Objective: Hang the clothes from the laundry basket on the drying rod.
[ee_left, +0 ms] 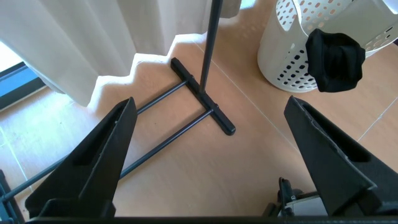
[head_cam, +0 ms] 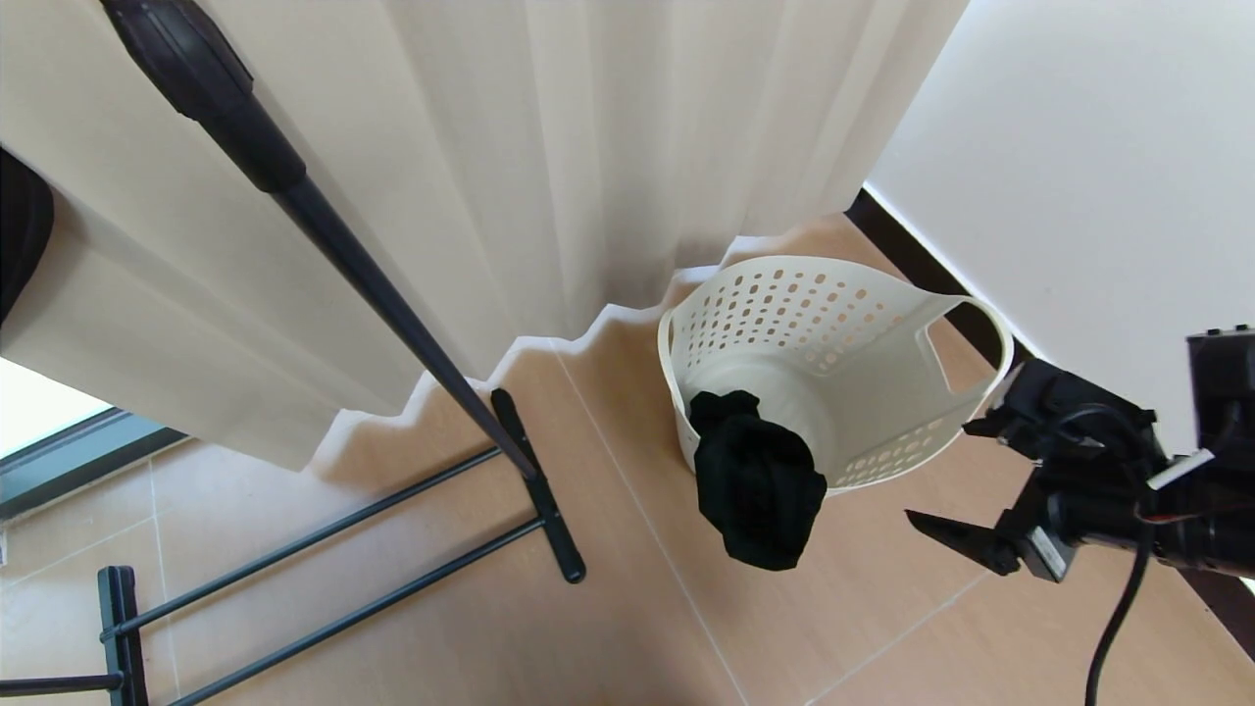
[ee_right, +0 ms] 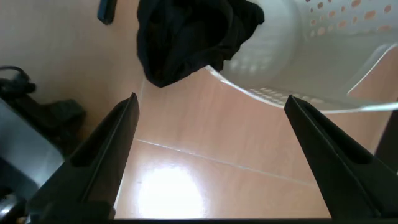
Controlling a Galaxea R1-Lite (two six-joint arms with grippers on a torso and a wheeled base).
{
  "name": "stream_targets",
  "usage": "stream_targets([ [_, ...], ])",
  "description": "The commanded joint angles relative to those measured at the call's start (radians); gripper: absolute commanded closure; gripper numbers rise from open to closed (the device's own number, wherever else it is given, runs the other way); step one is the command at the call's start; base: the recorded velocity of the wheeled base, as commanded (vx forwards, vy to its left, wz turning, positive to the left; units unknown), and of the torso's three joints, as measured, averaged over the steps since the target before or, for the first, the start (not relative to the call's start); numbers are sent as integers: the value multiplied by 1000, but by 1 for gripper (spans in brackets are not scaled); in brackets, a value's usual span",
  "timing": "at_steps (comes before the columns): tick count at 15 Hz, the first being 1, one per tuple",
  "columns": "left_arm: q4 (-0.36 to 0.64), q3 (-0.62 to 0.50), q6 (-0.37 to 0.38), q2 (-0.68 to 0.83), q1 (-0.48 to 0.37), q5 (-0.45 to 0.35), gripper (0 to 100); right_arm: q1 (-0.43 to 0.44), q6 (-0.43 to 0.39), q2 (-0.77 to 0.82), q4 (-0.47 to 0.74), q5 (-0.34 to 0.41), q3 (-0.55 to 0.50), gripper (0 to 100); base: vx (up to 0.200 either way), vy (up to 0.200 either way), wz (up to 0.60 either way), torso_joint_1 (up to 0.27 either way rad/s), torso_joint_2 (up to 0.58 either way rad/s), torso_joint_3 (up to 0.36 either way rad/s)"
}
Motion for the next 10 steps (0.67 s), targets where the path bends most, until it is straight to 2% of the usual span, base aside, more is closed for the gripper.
stream_targets([
  [1, 0, 0, 0, 0, 0, 0, 0, 27, -91, 161, -3, -40, -94, 0, 0, 0, 0, 0, 0, 0],
  [4, 0, 0, 0, 0, 0, 0, 0, 65, -177, 306, -3, -101, -261, 0, 0, 0, 0, 0, 0, 0],
  [6, 0, 0, 0, 0, 0, 0, 0, 102, -182, 384, -1, -165, -351, 0, 0, 0, 0, 0, 0, 0],
  [7, 0, 0, -2, 0, 0, 0, 0, 128, -180, 450, -4, -239, -393, 0, 0, 0, 0, 0, 0, 0],
  [8, 0, 0, -2, 0, 0, 0, 0, 137, -177, 490, -15, -248, -402, 0, 0, 0, 0, 0, 0, 0],
  [10, 0, 0, 0, 0, 0, 0, 0, 140, -177, 560, -112, -253, -399, 0, 0, 0, 0, 0, 0, 0],
])
